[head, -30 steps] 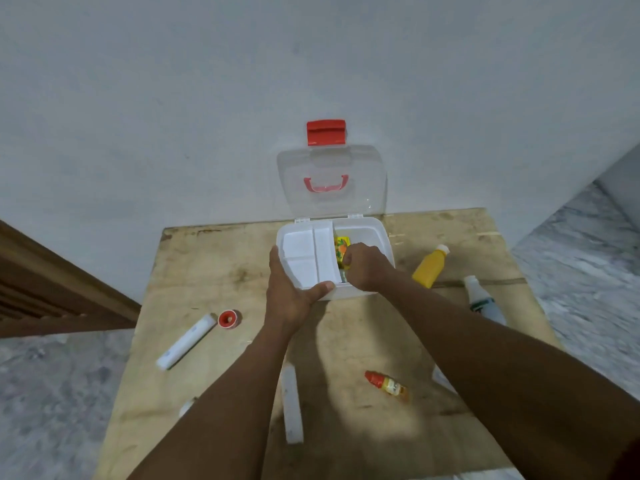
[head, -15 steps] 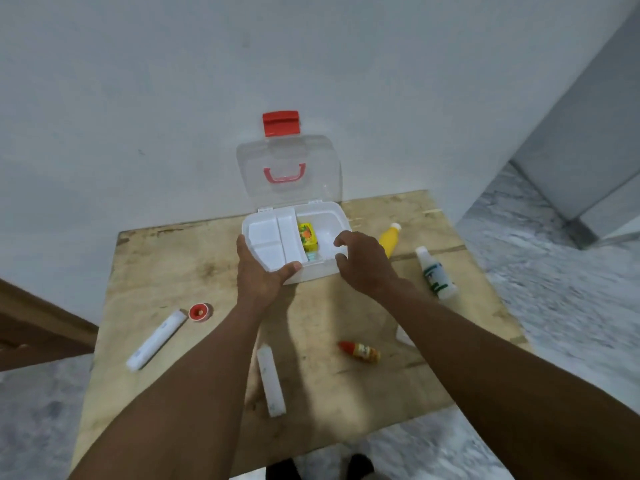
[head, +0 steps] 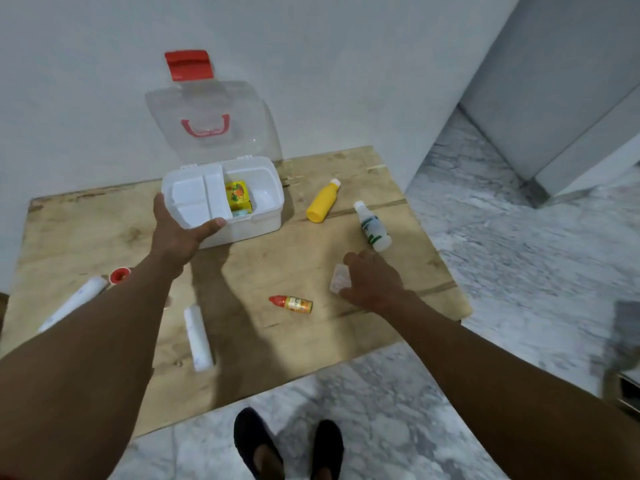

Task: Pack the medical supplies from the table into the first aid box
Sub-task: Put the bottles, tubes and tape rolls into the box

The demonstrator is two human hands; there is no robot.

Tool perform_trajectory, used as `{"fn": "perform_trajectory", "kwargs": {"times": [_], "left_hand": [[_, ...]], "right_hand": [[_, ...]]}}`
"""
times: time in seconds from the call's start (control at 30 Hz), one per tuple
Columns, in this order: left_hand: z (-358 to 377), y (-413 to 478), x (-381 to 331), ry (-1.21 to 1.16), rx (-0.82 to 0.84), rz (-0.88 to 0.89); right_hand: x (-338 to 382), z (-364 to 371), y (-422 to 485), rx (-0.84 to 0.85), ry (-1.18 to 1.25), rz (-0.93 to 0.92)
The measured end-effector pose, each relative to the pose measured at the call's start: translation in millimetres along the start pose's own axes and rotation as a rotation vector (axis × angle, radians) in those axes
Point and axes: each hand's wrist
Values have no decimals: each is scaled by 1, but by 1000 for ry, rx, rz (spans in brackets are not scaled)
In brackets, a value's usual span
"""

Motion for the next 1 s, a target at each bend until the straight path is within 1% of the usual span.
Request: {"fn": "perform_trajectory", "kwargs": {"times": [0.17, 0.3, 0.47, 0.67, 0.8, 0.9, 1.0], "left_hand": [[-2, 2, 2, 20, -3, -23], [1, 0, 0, 29, -7, 17], [1, -2, -3, 9, -12, -1], [1, -8, -9, -21, -17, 7], [0, -8, -7, -40, -8, 26], [-1, -7, -7, -58, 1, 18], [-1, -7, -8, -65, 4, 18]], "right_hand": [[-13, 20, -7, 7, -98, 103], [-12, 22, -7, -30, -93, 124], [-1, 11, -3, -16, -57, 147], [42, -48, 11, -141, -18, 139], [76, -93, 25, -290, 32, 97], [95, -115, 38, -273, 85, 50], [113, -125, 56, -241, 44, 15]]}}
Point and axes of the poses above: each hand's wrist, its own y-axis towards the middle knuckle, its own z-axis out of the palm, x = y × z, and after that the axes turned 11 degrees about x, right-handed
